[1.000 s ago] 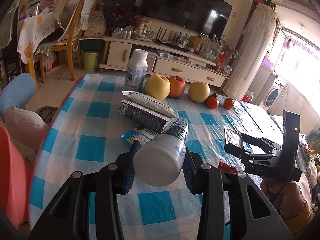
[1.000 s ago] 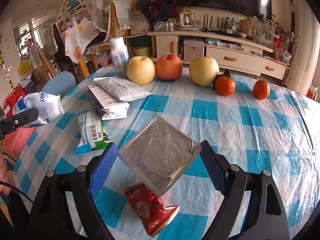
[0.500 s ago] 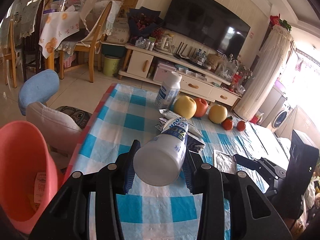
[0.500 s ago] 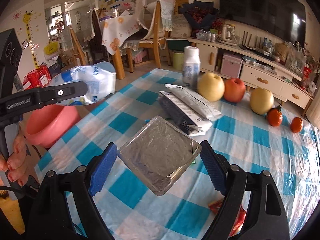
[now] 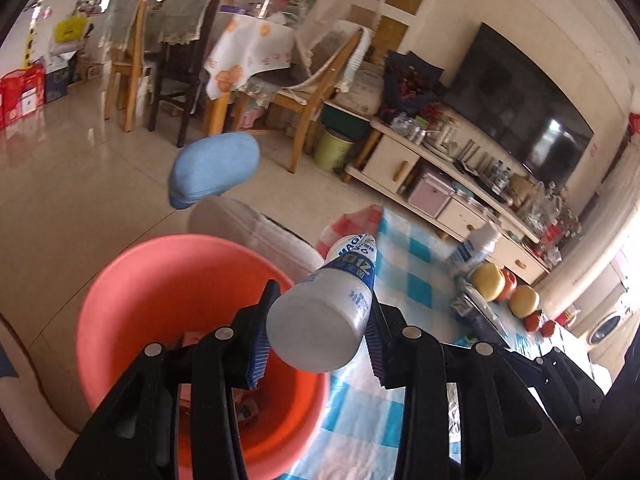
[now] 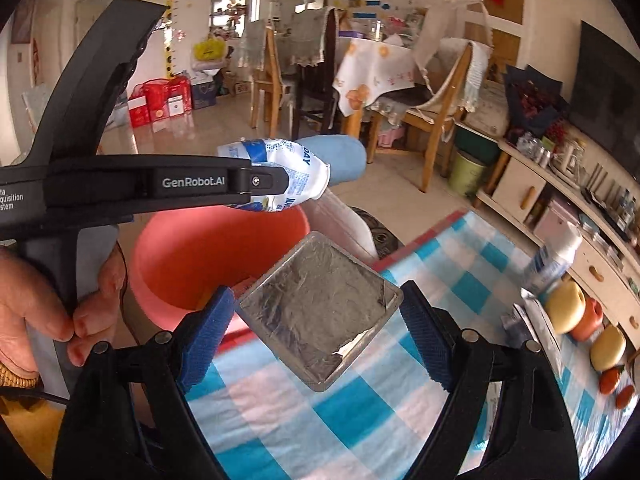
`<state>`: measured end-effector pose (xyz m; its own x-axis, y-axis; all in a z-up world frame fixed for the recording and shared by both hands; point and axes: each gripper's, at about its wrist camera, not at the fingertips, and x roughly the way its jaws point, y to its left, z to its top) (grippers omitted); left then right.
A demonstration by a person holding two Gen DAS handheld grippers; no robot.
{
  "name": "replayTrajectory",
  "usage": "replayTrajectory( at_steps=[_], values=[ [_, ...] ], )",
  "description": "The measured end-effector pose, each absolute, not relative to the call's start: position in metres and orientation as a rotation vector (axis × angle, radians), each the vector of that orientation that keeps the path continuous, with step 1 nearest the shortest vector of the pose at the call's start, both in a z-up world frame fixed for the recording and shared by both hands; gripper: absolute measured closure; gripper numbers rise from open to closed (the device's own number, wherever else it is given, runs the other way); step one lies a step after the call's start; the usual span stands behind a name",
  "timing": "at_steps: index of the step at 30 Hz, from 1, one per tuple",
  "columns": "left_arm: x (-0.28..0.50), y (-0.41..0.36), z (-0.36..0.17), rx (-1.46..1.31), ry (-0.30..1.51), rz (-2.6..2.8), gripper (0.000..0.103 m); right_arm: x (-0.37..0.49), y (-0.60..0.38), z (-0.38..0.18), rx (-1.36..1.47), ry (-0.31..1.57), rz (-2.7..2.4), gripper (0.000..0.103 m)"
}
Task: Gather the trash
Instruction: 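Carry the bottle and foil tray to the pink bucket and open both grippers, then withdraw both open grippers from the pink bucket back over the table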
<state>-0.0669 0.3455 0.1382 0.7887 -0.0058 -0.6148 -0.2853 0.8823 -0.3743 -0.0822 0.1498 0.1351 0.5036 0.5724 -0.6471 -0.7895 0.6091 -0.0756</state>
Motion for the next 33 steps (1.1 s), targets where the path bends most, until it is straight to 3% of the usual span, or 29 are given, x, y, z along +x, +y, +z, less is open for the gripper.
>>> replayTrajectory(
  at_steps=[9,10,12,13,14,26,33],
  values=[
    [-0.074,0.409,0.107,-0.511,0.749,0.382,0.062,-0.081,0.238,0.109,-0.527,0.622,0.969,0.018],
    [-0.073,0.412,0.104,-0.508,0.765,0.396,0.056,-0.079,0.244,0.106,-0.532,0.632,0.970,0.017],
    [-0.072,0.415,0.103,-0.486,0.786,0.434,0.030,-0.075,0.254,0.095,-0.536,0.680,0.967,0.014],
    [-0.071,0.416,0.103,-0.466,0.791,0.468,0.013,-0.073,0.257,0.092,-0.532,0.700,0.953,0.010],
    [-0.072,0.416,0.105,-0.443,0.789,0.499,0.010,-0.072,0.258,0.090,-0.523,0.713,0.935,0.010],
    [-0.068,0.398,0.127,-0.407,0.725,0.505,0.007,-0.076,0.176,0.120,-0.331,0.658,0.794,0.004],
    [-0.086,0.361,0.157,-0.327,0.452,0.468,0.005,-0.084,0.137,0.124,-0.428,0.683,0.693,0.004]
  ],
)
